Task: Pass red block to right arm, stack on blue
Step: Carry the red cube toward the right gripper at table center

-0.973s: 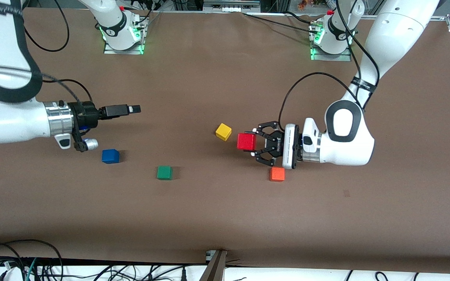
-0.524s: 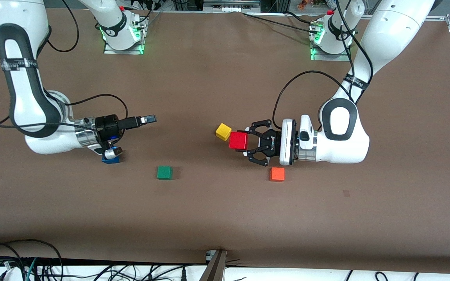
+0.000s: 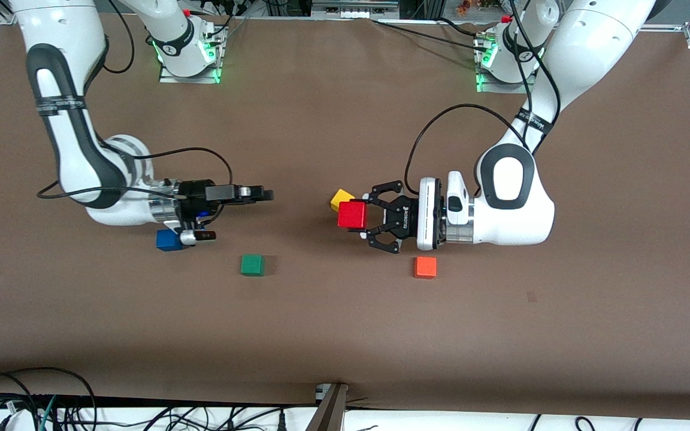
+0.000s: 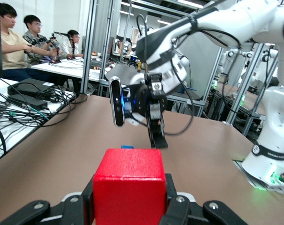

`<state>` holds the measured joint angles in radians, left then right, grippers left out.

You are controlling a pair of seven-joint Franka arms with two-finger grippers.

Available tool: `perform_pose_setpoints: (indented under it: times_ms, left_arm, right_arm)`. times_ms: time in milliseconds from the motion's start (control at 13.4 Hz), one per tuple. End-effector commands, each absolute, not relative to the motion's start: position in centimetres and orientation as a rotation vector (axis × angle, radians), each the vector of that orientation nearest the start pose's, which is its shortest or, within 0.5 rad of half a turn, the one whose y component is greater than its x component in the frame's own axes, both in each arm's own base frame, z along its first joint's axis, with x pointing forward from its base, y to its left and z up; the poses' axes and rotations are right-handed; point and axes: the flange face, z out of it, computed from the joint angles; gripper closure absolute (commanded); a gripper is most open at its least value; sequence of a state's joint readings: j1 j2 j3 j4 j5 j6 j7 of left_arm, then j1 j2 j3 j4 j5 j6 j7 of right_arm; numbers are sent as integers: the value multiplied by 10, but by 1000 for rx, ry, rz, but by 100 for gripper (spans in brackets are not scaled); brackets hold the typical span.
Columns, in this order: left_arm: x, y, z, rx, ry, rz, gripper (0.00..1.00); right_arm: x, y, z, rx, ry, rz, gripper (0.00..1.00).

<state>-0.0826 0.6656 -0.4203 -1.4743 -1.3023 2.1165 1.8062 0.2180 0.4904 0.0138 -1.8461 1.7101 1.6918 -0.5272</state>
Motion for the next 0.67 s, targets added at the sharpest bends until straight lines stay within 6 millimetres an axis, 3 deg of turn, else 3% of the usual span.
perform_pose_setpoints:
  times_ms: [0,599]
  left_arm:
    - [651,-341,361,1416,-1249,960,100]
    - [648,-347,360,1408,-1246,953,100]
  right_arm:
    - [589,258,312,-1544,170,147,0]
    - [591,309,326,-1458,299,64,0]
